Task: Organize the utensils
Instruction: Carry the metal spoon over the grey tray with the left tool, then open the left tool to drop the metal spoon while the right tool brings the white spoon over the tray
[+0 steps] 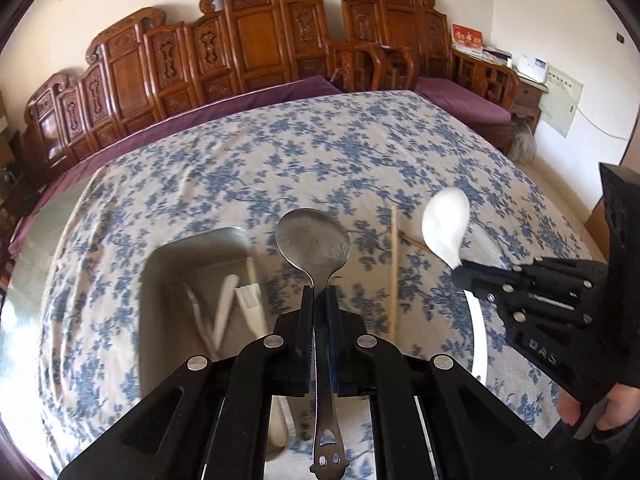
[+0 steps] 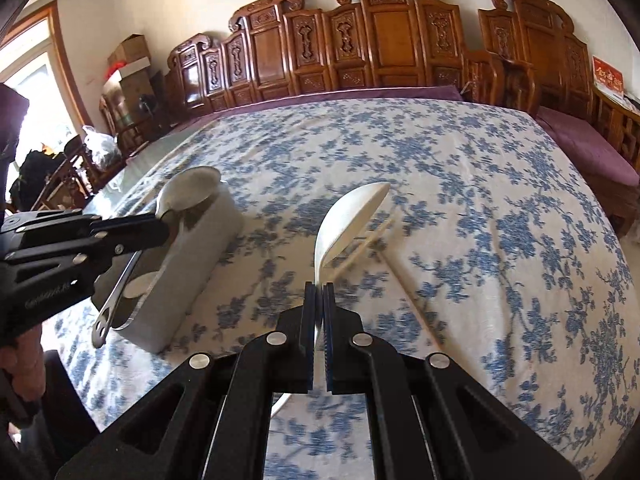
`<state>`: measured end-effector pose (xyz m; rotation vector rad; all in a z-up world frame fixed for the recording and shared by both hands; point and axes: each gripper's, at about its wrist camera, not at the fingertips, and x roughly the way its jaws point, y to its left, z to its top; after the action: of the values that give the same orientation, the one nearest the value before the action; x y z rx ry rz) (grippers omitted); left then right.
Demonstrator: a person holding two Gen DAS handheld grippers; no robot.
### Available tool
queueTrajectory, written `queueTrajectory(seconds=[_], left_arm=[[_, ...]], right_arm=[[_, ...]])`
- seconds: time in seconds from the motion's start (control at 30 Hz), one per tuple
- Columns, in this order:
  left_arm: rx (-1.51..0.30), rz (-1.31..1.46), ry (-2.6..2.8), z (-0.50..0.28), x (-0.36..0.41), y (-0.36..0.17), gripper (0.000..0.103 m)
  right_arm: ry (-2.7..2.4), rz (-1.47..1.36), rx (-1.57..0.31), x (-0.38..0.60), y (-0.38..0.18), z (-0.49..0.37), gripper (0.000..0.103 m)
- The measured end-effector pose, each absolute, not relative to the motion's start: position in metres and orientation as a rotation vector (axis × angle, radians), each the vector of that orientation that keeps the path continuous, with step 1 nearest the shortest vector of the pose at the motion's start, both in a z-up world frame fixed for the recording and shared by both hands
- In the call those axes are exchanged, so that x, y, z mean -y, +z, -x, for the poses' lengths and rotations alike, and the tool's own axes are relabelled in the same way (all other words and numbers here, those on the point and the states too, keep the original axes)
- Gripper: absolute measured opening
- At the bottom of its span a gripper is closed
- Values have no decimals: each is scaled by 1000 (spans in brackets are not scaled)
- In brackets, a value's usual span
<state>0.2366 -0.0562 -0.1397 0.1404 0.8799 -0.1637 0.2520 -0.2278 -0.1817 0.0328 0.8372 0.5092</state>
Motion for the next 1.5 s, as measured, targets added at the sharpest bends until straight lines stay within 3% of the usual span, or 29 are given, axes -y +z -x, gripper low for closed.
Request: queueTrajectory(seconds=[0.4,0.77,1.5], left_arm=[[-896,-116,-100,-244,10,-145,5],[-970,-78,-23,-267,-34,-184,5],[-1028,-91,-30,-280,-35,-215,6]], right_arm=[[579,-25,-823,200,-177,-239,5],[589,-17,-840,198,-186,-243,5],[588,9,-860,194,-193,-246,5]])
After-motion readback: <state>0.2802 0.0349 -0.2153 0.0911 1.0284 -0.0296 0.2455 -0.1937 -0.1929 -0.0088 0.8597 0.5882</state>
